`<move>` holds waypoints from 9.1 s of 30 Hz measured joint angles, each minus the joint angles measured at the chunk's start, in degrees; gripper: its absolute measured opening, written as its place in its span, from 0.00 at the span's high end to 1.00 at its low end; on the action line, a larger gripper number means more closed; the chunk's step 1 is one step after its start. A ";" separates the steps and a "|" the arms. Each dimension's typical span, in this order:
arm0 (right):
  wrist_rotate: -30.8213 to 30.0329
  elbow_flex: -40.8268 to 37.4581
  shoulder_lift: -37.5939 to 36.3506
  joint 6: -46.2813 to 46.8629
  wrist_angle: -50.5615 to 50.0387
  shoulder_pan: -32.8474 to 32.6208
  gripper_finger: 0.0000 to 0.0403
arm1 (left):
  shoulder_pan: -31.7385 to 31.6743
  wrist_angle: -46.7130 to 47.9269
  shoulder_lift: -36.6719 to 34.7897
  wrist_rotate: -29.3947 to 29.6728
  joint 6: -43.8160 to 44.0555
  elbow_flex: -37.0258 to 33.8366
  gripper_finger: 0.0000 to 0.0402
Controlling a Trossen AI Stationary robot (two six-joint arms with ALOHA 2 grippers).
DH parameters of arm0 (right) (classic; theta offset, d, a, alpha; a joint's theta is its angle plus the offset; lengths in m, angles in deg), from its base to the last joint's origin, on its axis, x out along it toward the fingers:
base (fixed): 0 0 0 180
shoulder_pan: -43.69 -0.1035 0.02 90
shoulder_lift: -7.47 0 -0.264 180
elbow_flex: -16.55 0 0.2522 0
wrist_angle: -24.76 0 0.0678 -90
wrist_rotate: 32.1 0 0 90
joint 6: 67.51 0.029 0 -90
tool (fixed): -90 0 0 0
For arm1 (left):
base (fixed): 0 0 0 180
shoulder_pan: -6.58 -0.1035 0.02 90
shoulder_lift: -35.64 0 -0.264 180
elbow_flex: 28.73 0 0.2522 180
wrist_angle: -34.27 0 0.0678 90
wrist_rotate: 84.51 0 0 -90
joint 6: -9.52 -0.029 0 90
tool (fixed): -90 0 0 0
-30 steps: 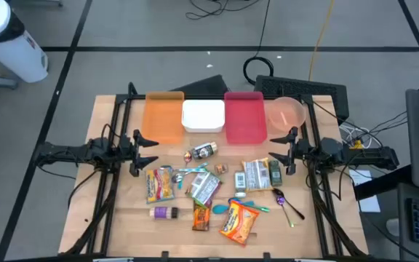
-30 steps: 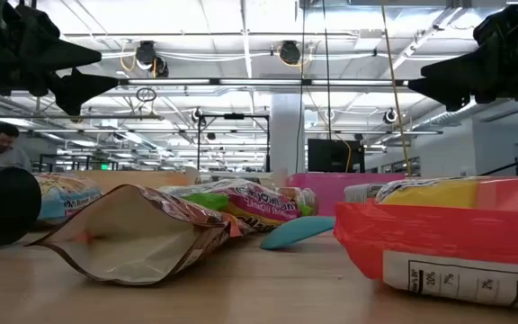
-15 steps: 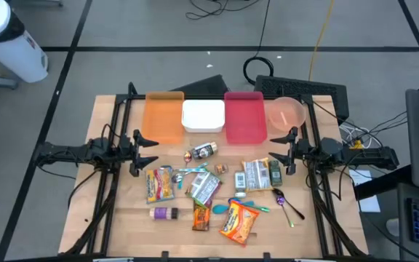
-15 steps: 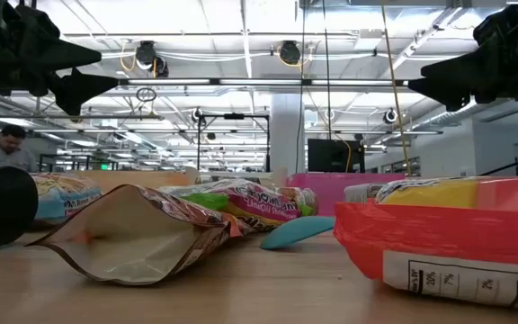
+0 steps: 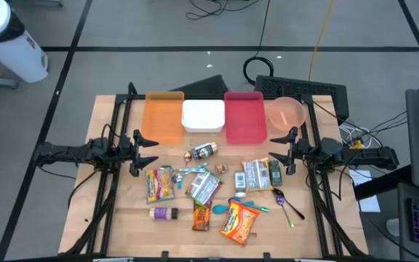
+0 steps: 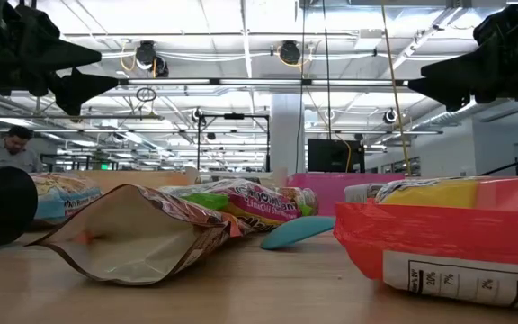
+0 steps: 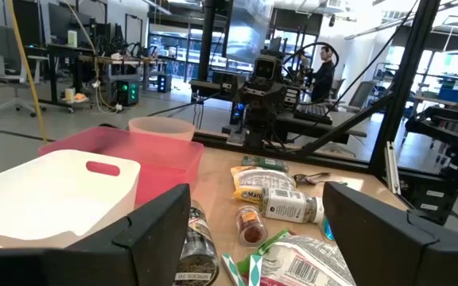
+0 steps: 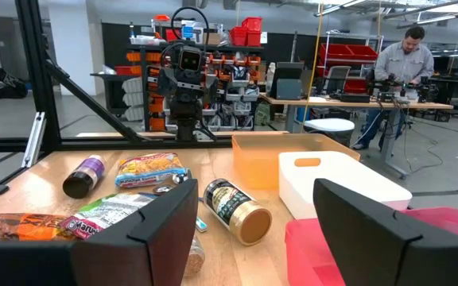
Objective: Pick & Place Food Item
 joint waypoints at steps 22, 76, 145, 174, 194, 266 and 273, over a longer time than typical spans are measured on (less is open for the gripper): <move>0.03 0.00 -0.02 9.45 0.45 0.00 0.40 | -0.01 -1.57 0.00 0.96 -0.09 0.00 0.26; 14.01 14.31 43.77 13.75 26.82 -3.26 0.40 | 0.94 -35.51 15.34 7.46 -16.60 3.31 0.26; 18.23 23.43 70.18 -4.88 31.31 -1.62 0.20 | 4.82 38.36 56.96 -2.51 41.16 24.84 0.26; 18.17 23.41 70.18 -4.50 31.26 0.02 0.21 | 3.78 35.86 59.59 -17.13 36.31 22.73 0.97; 18.00 23.41 70.18 -5.59 31.31 0.04 0.21 | -0.38 50.82 58.73 -16.71 25.16 40.83 0.99; 17.92 23.39 70.20 -4.47 34.67 0.04 0.21 | -10.29 64.69 78.81 15.67 -11.11 83.08 1.00; 17.92 23.39 70.20 -4.47 34.70 0.04 0.21 | -10.46 61.41 79.19 12.22 -11.02 83.08 1.00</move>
